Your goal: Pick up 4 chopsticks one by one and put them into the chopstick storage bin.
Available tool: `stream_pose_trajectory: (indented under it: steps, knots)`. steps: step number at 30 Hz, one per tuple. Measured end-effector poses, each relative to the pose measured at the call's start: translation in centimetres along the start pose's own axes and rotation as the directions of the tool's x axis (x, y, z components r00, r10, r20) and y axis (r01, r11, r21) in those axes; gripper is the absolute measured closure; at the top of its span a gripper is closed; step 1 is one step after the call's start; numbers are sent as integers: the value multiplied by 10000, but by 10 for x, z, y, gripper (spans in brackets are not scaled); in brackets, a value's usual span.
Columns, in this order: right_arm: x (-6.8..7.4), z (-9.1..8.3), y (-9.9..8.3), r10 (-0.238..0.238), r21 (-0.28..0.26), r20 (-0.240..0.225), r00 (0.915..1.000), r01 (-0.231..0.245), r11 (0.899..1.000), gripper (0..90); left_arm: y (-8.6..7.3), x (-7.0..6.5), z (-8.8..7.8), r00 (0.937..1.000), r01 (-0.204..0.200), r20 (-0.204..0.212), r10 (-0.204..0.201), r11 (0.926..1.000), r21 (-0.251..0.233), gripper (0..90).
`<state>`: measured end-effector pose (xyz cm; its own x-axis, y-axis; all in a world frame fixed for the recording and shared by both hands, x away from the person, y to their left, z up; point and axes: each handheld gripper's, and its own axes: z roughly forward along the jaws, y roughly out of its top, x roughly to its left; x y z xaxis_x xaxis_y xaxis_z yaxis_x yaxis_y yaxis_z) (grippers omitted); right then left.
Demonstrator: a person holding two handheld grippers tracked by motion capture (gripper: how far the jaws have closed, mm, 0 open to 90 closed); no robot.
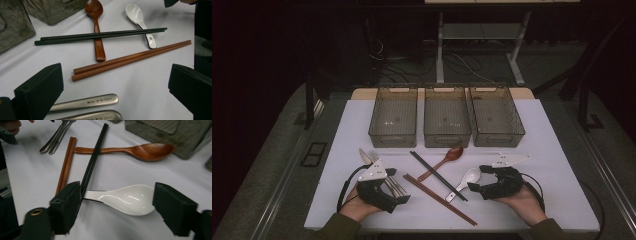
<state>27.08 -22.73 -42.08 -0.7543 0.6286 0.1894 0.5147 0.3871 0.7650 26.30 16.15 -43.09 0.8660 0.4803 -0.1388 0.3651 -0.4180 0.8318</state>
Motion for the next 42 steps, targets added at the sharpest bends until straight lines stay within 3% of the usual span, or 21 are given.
stream_pose_trajectory:
  steps: [2,11,18,27,42]
  knots:
    - [1,4,2,-84,155,-240,9997,87,9998,332,0,0,0,10000,-11,1,11,10000,12,0]
    - [7,15,8,-337,358,-435,9985,353,9987,470,0,0,0,10000,-53,27,53,10000,2,0]
    - [12,27,15,-495,566,-856,9951,545,9969,642,1,-1,0,9999,-90,64,90,10000,28,0]
    - [16,40,20,-743,852,-1107,9911,839,9928,709,1,-1,0,9999,-121,122,120,9999,37,0]
    - [23,53,23,-727,1103,-1096,9913,848,9903,774,0,-1,0,9999,-126,109,126,9999,58,0]
